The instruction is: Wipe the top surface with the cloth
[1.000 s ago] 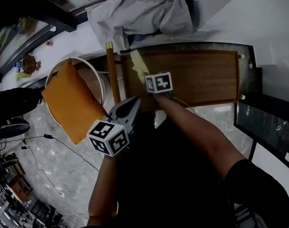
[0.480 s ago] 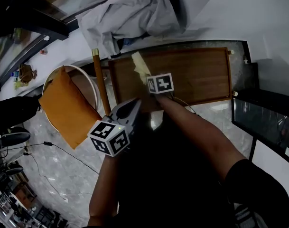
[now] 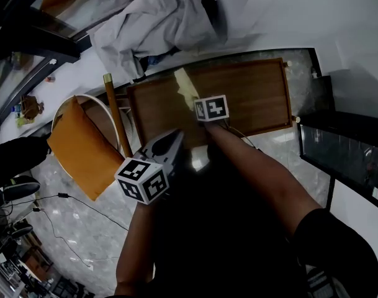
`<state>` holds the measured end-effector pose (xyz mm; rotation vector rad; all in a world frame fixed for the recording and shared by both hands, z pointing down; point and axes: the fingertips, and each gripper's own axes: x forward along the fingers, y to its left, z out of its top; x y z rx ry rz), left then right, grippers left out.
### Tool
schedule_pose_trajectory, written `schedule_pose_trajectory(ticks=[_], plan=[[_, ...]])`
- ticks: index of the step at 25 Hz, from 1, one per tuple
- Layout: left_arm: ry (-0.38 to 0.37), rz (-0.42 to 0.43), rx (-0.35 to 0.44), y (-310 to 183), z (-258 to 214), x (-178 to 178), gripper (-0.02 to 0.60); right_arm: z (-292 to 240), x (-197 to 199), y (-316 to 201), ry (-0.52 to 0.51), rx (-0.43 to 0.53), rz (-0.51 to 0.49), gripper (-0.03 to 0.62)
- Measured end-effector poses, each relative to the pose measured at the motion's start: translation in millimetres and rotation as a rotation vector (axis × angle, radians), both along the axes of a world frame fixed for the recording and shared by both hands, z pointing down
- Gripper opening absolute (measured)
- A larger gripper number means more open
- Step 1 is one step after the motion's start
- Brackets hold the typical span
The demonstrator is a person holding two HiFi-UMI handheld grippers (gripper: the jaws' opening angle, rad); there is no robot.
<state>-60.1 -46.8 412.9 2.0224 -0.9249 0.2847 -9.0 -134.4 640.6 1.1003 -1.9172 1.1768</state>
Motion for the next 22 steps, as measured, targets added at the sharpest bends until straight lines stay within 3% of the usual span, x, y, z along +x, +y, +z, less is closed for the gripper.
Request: schedule_pose_trajectory(ticks=[22], plan=[[0.009, 0.155, -0.026, -20, 13, 123, 0.011, -7, 151, -20, 0.003, 0.023, 0.152, 0.032]])
